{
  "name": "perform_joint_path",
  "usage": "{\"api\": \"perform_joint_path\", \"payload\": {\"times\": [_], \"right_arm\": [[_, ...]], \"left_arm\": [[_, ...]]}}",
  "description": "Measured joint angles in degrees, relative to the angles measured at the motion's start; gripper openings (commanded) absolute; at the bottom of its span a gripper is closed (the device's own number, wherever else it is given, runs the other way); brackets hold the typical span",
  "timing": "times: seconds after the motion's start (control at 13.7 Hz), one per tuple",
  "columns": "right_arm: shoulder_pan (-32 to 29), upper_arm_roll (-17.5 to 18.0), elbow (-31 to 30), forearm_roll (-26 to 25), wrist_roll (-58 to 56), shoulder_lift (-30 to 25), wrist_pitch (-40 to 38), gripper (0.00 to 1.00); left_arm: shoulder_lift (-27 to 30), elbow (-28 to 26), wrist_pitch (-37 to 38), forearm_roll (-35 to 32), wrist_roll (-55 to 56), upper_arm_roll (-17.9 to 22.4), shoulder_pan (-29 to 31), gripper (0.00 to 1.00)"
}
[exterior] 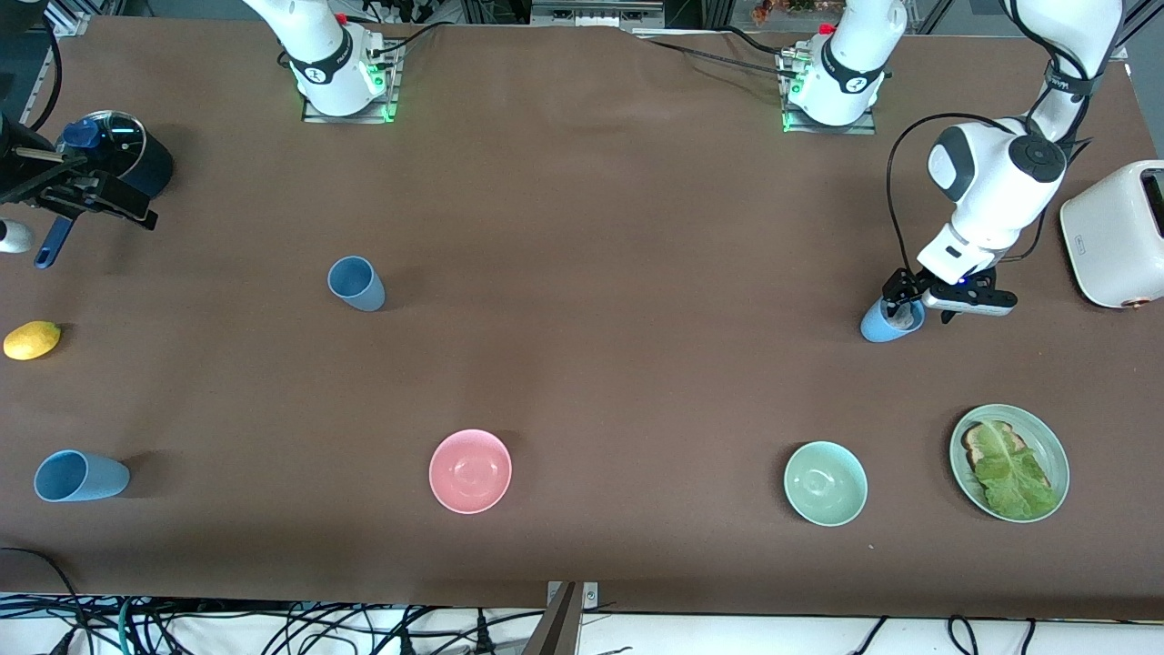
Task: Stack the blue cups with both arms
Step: 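Lower the left gripper and close it on the cup rim, then lift the tissue cup and carry it toward the table middle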
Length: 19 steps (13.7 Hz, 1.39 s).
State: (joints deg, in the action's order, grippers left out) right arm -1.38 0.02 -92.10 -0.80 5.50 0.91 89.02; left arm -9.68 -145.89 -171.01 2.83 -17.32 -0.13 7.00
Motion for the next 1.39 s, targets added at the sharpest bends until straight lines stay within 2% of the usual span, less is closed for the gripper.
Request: {"api": "perform_joint_path", "payload": {"times": [0.07,0.15,0.88,1.02,1.32,1.39], "right_arm": [[0.00,0.00,0.00,0.00,0.00,0.00,0.00,1.00],[0.00,0.00,0.00,0.00,0.00,0.00,0.00,1.00],[0.00,0.00,0.00,0.00,0.00,0.00,-0.01,1.00],[0.00,0.00,0.00,0.00,0.00,0.00,-0.02,1.00],[0.00,0.00,0.00,0.00,0.00,0.00,-0.02,1.00],[0.00,0.00,0.00,0.00,0.00,0.00,-0.03,1.00]], "left_arm": [[-0.04,0.00,0.00,0.00,0.00,0.00,-0.03,0.10],[-0.05,0.00,0.00,0.00,0.00,0.00,-0.05,0.00],[-0.01,1.26,1.67,0.11,0.08,0.01,-0.07,0.00],[0.47,5.35,10.72,0.15,0.08,0.01,-0.07,0.00],[3.03,24.16,42.83,0.40,3.16,-0.08,-0.73,0.00],[3.47,28.00,48.02,0.40,4.91,-0.10,-1.78,0.00]]}}
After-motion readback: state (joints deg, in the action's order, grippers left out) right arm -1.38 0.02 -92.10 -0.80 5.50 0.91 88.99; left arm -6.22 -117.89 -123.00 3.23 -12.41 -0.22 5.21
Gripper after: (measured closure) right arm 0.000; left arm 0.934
